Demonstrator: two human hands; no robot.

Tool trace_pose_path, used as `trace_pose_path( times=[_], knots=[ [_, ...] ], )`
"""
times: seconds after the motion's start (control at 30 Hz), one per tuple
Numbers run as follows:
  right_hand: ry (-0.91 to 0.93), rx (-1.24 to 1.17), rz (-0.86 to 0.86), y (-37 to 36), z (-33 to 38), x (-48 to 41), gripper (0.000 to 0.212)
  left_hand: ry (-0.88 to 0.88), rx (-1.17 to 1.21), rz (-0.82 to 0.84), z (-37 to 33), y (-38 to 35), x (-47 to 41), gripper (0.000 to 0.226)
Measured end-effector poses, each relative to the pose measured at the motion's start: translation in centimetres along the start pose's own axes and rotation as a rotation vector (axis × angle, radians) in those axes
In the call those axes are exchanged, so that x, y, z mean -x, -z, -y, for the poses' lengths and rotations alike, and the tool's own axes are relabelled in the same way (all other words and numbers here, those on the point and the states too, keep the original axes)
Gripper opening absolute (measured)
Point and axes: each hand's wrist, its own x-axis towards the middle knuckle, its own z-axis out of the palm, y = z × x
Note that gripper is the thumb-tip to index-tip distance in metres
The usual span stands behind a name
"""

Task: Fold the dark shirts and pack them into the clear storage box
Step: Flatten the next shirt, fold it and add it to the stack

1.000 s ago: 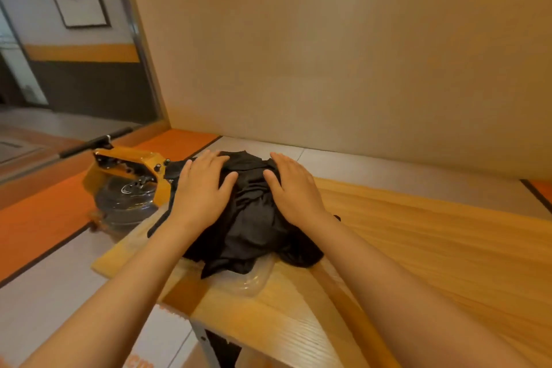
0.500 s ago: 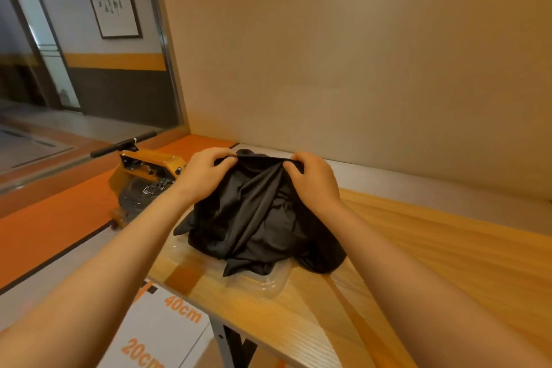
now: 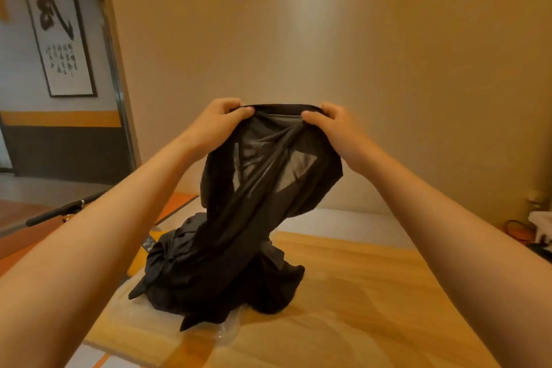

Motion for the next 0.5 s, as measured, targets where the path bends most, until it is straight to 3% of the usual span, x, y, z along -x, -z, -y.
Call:
trace_pose_path(
  times=[0.23, 0.4, 0.5],
  knots=[
    [0.128, 0.152, -0.199, 9.9, 3.5, 2.5, 0.041, -0.109, 0.112, 0.165, -7.5, -3.1, -1.5, 0.039],
    [0.148, 0.284, -0.376, 15.1, 3.6, 5.1, 0.049, -0.148, 0.157, 0.324, -8.9, -6.0, -2.3, 0.028],
    [0.111, 0.328, -0.342, 16.6, 2.4, 6.4, 0.049, -0.090, 0.230, 0.444, -7.6, -8.3, -2.9, 0.027]
  ],
)
